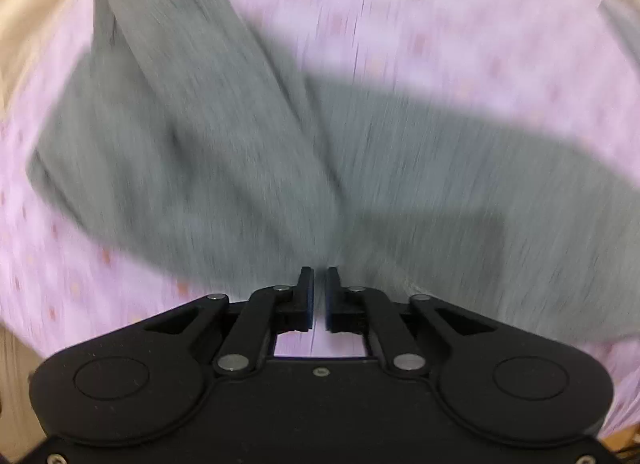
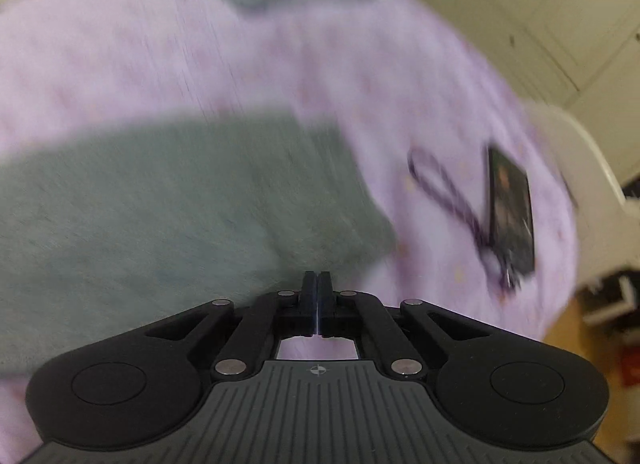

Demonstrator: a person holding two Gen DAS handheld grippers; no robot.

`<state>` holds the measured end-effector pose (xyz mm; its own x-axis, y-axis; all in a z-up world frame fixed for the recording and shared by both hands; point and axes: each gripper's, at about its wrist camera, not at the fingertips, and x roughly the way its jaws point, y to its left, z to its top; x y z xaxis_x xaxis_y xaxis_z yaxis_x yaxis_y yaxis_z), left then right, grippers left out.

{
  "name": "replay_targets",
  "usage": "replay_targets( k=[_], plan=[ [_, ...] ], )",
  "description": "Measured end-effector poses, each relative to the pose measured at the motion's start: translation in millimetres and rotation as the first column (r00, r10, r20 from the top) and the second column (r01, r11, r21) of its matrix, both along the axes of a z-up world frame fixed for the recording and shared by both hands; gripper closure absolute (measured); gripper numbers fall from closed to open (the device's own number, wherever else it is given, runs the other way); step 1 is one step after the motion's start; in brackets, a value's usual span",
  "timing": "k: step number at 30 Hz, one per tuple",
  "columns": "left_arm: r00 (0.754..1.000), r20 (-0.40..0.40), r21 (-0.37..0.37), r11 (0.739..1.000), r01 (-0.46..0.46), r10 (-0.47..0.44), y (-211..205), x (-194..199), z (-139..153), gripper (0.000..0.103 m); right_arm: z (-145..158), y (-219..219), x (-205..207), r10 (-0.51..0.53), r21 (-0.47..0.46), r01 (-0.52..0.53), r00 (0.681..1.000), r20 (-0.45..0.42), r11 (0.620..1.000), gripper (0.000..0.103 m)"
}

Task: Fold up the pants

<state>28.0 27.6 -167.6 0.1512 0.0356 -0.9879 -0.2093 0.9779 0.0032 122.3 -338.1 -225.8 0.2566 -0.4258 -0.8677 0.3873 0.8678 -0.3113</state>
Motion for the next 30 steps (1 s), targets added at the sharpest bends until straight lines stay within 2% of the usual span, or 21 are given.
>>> replay_targets(
  k=[2,5,7,10,13,16,21,23,24,25,26,27,30],
  plan=[
    [0.999,-0.034,-0.017,0.999,-0.032,0.031,1.2,-8.2,-8.8,0.097,-0.8,-7.9,-4.2,-0.004,0.037,0.005,1.000,-0.014,0.999,0.103],
    [0.998,-0.050,-0.003,0.999,-0.032,0.032,-0.9,-19.6,-13.8,0.097,23.0,-18.2,-16.6,0.024,0.038,-0.029,0.993,0.116,0.999,0.102],
    [0.998,-0.056,0.012,1.000,-0.023,0.023,-5.7,-26.5,-12.4,0.097,34.8,-28.7,-19.1,0.046,0.058,-0.060,0.976,0.212,0.997,0.097],
    [0.998,-0.051,0.019,1.000,-0.021,0.021,-9.1,-31.7,-8.3,0.096,29.7,-44.2,-7.1,0.083,0.076,-0.104,0.968,0.236,0.992,0.090],
    [0.999,-0.029,0.032,0.999,-0.018,0.019,-12.7,-36.9,2.6,0.095,10.5,-52.4,8.2,0.119,0.121,-0.144,0.974,0.192,0.982,0.087],
    [1.000,-0.006,0.044,0.999,-0.017,0.018,-21.9,-39.2,20.9,0.094,-5.3,-52.6,15.5,0.141,0.123,-0.157,0.981,0.130,0.980,0.083],
    [1.000,0.015,0.069,0.998,-0.007,0.006,-24.4,-45.9,31.1,0.089,-4.3,-47.0,15.6,0.147,0.120,-0.164,0.979,0.139,0.979,0.082],
    [1.000,0.017,0.076,0.997,0.000,-0.002,-32.5,-51.1,41.6,0.087,-7.6,-48.2,19.2,0.130,0.169,-0.149,0.984,0.121,0.974,0.080],
    [1.000,0.017,0.080,0.997,0.004,-0.005,-33.8,-50.2,42.1,0.086,-7.6,-48.0,20.8,0.122,0.187,-0.138,0.988,0.098,0.973,0.081],
    [1.000,0.015,0.084,0.996,0.008,-0.009,-34.9,-49.1,42.7,0.086,-6.2,-45.7,22.5,0.132,0.190,-0.146,0.988,0.083,0.971,0.093],
    [1.000,0.013,0.088,0.996,0.009,-0.011,-32.4,-47.8,38.4,0.085,-1.8,-41.9,23.3,0.162,0.196,-0.176,0.983,0.084,0.965,0.096],
    [1.000,0.016,0.093,0.996,0.010,-0.012,-32.7,-47.8,41.2,0.085,7.4,-35.3,21.5,0.204,0.173,-0.219,0.974,0.101,0.960,0.096],
    [0.999,0.039,0.110,0.994,0.011,-0.015,-24.3,-41.4,35.5,0.084,28.1,-24.2,10.6,0.282,0.005,-0.284,0.954,0.100,0.959,0.097]
  ],
)
